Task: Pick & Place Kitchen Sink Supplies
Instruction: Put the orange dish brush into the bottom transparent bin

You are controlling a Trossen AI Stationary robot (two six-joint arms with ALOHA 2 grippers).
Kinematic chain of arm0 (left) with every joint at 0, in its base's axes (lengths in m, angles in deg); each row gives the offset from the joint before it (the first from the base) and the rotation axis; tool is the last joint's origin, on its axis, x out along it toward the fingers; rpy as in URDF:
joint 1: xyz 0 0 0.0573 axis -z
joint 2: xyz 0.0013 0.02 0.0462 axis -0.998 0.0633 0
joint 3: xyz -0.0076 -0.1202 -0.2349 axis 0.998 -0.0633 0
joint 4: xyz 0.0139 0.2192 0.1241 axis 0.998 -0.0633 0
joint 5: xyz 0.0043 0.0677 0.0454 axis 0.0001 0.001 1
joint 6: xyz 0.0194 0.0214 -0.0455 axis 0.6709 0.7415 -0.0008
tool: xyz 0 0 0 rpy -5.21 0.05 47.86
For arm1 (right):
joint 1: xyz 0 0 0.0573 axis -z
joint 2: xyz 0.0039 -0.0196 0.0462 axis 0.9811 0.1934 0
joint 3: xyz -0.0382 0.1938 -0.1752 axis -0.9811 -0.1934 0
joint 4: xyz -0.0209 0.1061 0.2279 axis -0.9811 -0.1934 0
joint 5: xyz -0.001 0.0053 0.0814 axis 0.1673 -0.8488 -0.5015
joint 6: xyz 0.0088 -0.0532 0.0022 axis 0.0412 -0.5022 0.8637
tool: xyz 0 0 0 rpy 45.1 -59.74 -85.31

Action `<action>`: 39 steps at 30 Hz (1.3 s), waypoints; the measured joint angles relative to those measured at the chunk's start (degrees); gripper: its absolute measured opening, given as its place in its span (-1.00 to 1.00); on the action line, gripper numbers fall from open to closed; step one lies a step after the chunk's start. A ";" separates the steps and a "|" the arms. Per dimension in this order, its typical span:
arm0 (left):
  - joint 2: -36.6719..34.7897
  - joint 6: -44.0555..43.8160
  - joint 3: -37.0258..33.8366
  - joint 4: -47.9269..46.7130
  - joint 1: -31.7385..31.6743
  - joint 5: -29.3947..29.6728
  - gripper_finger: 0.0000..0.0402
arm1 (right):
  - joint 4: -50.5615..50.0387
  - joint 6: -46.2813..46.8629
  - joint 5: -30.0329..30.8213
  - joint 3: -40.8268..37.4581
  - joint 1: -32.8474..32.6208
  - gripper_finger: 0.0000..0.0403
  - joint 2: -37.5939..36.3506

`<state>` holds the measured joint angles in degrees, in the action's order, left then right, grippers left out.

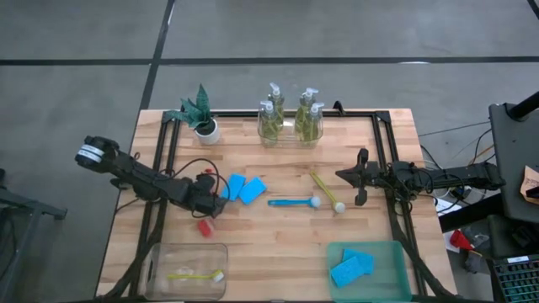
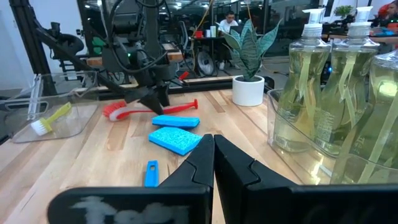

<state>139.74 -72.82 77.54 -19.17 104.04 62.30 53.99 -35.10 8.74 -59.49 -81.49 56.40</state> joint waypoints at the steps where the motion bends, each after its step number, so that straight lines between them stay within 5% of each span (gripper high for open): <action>1: -0.04 0.66 0.06 -0.02 0.00 -0.08 -0.21 | 0.00 -0.03 0.00 0.00 0.00 -0.96 0.00; 7: -0.07 6.06 0.85 -0.22 -0.04 -0.84 -0.80 | -0.02 -0.07 -0.01 0.00 0.00 -0.96 -0.04; 16: -0.07 8.92 4.64 -5.03 -0.02 -4.62 -0.75 | -0.02 -0.07 -0.02 0.00 -0.02 -0.96 -0.04; 28: -0.22 15.21 21.60 -22.45 1.39 -4.89 -0.77 | 0.00 0.00 0.00 0.00 0.00 -0.96 -0.02; 39: -0.33 9.99 33.29 -31.20 14.27 -5.31 -0.77 | -0.01 -0.05 -0.01 0.00 -0.02 -0.96 0.02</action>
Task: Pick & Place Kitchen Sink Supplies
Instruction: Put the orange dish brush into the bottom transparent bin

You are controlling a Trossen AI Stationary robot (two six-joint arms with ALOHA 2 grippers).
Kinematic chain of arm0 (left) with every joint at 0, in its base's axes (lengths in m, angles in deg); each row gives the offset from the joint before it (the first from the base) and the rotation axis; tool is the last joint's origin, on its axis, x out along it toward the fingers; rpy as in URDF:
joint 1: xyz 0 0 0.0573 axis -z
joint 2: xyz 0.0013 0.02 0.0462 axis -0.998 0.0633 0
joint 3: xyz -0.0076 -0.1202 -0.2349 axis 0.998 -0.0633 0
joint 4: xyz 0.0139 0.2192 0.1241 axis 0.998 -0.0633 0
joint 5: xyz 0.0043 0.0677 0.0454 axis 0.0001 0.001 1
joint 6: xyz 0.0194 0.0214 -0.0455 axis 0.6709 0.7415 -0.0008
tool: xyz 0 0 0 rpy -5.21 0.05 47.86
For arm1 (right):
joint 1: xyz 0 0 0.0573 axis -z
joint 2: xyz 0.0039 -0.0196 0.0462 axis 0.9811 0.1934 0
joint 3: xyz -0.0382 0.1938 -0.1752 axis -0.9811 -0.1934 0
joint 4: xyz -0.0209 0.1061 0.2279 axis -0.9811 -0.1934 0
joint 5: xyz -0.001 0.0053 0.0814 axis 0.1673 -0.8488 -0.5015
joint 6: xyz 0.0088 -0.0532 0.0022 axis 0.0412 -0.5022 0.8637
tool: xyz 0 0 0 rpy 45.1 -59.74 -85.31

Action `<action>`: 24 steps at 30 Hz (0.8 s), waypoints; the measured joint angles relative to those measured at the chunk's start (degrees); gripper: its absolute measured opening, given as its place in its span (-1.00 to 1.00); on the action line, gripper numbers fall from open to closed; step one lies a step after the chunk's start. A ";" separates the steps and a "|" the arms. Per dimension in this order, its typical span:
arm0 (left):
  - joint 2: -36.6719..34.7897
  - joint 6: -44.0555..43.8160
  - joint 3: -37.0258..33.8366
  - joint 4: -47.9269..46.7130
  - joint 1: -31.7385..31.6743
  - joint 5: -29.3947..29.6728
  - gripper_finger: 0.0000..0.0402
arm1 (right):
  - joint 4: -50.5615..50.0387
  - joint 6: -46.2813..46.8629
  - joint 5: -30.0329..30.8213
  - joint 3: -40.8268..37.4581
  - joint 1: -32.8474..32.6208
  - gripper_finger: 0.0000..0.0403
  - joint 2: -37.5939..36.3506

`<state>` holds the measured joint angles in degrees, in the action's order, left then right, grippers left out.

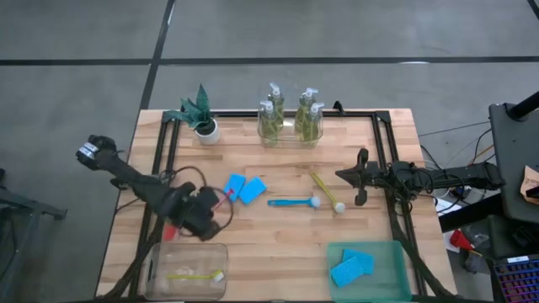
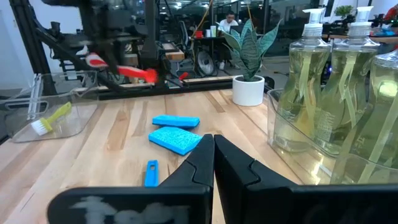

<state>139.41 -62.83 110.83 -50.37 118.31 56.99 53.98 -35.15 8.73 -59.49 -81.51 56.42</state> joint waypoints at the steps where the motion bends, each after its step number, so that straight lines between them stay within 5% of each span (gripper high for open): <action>1: 0.00 -1.40 0.65 -0.01 1.64 0.13 -0.77 | 0.01 -0.01 -0.01 0.00 0.01 -0.96 0.00; 14: 0.02 -12.14 3.82 5.66 23.55 4.00 -0.78 | 0.00 0.01 -0.01 0.00 0.00 -0.96 0.00; 24: 1.15 -11.35 2.26 15.03 30.77 8.11 -0.78 | 0.01 -0.01 0.01 -0.02 0.02 -0.96 -0.02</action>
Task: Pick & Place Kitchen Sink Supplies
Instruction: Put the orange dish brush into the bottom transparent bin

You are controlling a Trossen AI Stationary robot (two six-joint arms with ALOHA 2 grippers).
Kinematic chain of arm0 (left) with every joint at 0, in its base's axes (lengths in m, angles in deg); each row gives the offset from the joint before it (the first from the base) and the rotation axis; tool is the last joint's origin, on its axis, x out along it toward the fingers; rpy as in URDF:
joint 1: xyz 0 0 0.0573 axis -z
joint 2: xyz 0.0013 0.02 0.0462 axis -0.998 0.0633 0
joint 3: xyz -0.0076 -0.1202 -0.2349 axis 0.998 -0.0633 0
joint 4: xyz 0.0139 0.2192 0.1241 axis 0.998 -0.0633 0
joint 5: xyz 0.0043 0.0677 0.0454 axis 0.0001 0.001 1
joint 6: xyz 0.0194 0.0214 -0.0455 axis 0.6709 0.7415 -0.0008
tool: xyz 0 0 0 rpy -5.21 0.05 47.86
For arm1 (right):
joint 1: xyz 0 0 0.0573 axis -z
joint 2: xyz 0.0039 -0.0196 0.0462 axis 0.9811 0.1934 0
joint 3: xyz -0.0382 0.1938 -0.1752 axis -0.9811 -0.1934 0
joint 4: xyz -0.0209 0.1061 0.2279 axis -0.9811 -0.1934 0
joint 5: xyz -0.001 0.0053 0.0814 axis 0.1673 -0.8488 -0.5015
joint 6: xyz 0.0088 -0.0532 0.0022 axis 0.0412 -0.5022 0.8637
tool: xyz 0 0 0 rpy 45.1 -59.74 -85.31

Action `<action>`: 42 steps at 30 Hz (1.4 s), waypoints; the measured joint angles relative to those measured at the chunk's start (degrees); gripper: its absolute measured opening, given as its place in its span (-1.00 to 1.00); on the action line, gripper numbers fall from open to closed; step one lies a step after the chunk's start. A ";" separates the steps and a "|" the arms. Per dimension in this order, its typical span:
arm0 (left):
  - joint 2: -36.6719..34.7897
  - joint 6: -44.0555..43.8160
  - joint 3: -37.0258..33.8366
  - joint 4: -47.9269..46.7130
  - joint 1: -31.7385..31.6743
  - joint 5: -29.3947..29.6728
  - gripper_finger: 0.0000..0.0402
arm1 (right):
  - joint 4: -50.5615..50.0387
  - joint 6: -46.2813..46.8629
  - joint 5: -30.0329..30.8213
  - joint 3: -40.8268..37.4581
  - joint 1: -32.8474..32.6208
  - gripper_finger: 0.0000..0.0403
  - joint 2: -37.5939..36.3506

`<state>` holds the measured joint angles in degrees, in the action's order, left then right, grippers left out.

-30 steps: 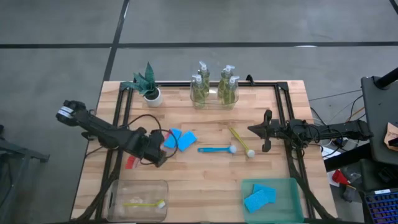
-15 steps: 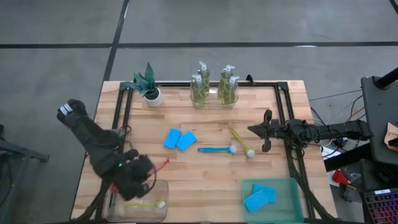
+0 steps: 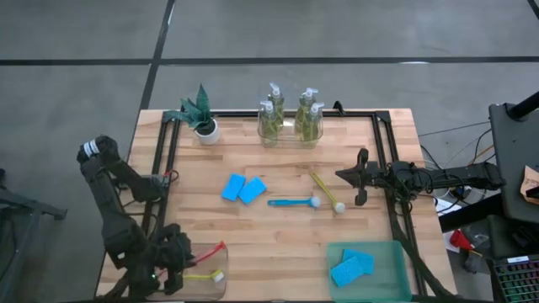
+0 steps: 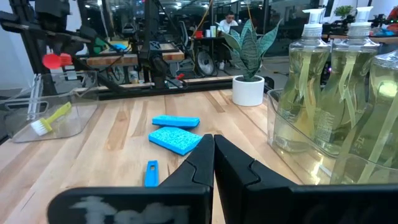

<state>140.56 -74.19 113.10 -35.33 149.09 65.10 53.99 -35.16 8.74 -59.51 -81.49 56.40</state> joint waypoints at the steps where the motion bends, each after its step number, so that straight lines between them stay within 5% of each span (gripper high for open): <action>1: 0.11 0.00 -0.21 0.80 0.10 0.32 -0.78 | 0.00 0.00 -0.02 0.02 0.00 -0.96 0.00; 18: 5.19 -3.08 -7.75 13.72 0.09 -2.65 -0.77 | -0.01 0.02 -0.01 0.01 0.00 -0.96 -0.07; 42: 10.62 -10.17 -11.55 16.21 0.26 -7.52 -0.73 | -0.01 0.00 -0.02 0.02 -0.01 -0.96 -0.02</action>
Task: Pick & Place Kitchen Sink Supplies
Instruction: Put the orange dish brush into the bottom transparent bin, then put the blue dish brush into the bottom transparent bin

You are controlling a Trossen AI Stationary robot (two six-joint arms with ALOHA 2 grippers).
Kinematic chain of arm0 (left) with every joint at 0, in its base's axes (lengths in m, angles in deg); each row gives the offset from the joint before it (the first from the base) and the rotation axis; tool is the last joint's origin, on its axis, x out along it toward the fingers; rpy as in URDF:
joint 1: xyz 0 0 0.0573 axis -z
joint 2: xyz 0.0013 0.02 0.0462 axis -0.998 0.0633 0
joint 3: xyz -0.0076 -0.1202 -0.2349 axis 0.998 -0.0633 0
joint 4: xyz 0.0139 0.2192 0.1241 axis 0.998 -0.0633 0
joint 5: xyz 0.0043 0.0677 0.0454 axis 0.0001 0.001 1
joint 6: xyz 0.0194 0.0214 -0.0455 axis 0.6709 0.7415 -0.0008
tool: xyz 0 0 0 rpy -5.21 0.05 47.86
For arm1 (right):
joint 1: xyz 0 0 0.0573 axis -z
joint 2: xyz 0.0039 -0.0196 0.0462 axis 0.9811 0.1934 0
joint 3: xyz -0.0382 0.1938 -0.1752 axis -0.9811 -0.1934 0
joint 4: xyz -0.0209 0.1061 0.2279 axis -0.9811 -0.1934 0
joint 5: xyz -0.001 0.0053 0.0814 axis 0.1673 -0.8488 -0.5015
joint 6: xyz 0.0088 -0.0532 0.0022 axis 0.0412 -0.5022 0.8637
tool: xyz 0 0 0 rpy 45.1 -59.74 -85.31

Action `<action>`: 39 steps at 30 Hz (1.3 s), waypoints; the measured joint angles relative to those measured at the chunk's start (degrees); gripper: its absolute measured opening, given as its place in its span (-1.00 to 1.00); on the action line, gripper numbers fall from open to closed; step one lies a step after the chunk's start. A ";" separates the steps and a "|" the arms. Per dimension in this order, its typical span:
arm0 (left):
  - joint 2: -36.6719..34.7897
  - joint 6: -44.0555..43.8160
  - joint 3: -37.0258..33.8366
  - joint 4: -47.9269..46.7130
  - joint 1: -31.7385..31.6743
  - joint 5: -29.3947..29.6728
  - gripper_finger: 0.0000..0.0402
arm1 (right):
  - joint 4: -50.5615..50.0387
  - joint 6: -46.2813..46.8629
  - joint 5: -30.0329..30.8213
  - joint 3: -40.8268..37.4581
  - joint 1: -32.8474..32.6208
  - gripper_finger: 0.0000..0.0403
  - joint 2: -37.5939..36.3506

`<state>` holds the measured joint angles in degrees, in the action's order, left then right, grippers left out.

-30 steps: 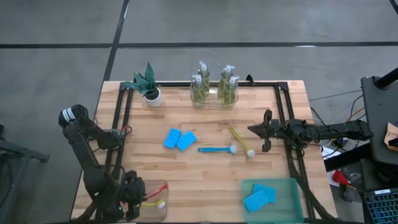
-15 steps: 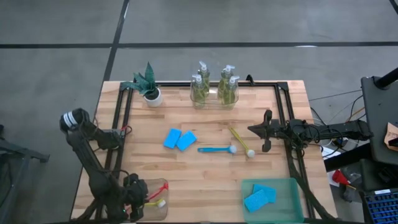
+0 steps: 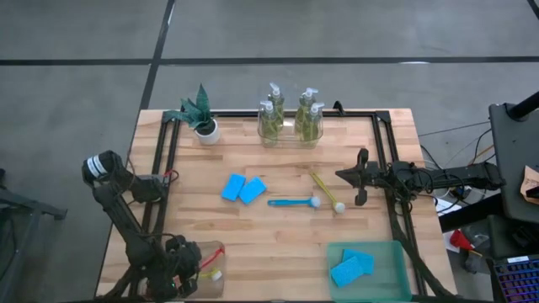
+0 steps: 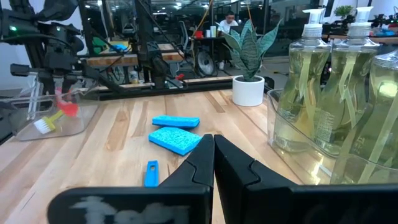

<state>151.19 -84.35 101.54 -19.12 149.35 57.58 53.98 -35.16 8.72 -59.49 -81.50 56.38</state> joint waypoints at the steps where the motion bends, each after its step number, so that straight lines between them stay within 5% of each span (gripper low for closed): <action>1: 0.03 -1.11 -0.48 0.11 0.00 0.04 -0.73 | 0.00 0.00 0.01 -0.01 -0.01 -0.96 0.00; 8: -0.25 -3.61 -0.84 0.26 -0.04 0.43 -0.65 | 0.00 0.08 0.01 -0.01 0.00 -0.96 0.04; 20: -3.02 -3.07 0.03 0.37 -0.18 1.63 -0.09 | 0.01 0.00 0.00 0.00 0.01 -0.96 0.04; 26: -8.16 -0.37 0.33 0.59 -0.35 2.67 -0.01 | 0.01 0.05 0.01 0.00 -0.01 -0.96 0.04; 33: -17.01 11.44 0.33 1.99 -1.25 19.38 -0.01 | 0.01 0.01 0.00 -0.02 0.01 -0.96 0.02; 39: -21.72 24.50 0.26 6.27 -2.52 47.35 -0.01 | 0.01 0.00 0.02 0.00 0.01 -0.96 0.02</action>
<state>129.46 -59.86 101.80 -12.86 146.83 104.94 53.99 -35.16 8.74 -59.49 -81.49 56.40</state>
